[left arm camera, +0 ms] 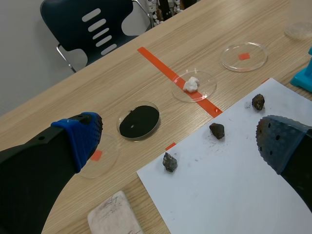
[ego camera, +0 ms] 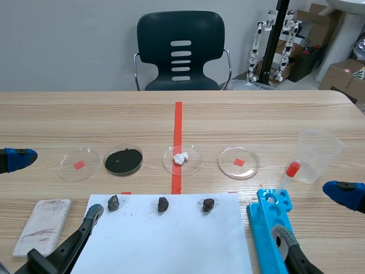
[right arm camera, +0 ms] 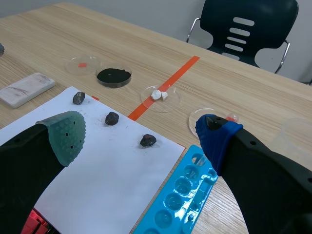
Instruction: Pick up the left mineral with the left hand
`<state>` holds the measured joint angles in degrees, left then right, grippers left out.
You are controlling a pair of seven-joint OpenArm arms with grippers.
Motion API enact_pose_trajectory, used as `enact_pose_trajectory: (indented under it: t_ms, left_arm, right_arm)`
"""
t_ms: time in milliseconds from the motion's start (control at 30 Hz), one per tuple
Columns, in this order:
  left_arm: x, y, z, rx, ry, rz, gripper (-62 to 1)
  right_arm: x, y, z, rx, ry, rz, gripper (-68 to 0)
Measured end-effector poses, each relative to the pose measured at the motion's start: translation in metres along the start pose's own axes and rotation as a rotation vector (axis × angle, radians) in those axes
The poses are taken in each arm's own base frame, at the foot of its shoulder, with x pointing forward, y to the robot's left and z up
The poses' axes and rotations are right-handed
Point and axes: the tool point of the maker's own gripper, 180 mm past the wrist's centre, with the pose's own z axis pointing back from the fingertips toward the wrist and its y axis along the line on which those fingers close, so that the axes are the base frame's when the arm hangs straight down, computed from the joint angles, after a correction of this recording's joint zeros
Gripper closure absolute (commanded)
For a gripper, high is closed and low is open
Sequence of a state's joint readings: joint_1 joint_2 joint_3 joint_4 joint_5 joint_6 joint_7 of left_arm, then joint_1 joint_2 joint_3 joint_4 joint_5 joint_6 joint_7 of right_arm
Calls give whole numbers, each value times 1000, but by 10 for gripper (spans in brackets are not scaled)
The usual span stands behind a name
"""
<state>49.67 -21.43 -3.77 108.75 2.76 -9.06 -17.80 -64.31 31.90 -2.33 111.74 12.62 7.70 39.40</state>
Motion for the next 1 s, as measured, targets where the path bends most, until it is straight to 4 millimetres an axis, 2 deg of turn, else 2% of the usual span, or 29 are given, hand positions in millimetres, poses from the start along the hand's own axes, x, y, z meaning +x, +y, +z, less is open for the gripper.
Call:
enact_pose_trajectory:
  t_ms: [767, 833, 967, 1000]
  left_arm:
    - [-2, 0, 0, 0, 9, 0, -623]
    - [-9, 0, 0, 1, 49, 0, -623]
    - [-43, 4, 0, 19, 247, 59, -623]
    - [-45, 5, -3, 23, 262, 77, -623]
  right_arm:
    - [0, 0, 0, 0, 0, 0, -475]
    - [0, 0, 0, 0, 0, 0, -475]
    - [0, 0, 0, 0, 0, 0, -475]
    - [0, 0, 0, 0, 0, 0, -475]
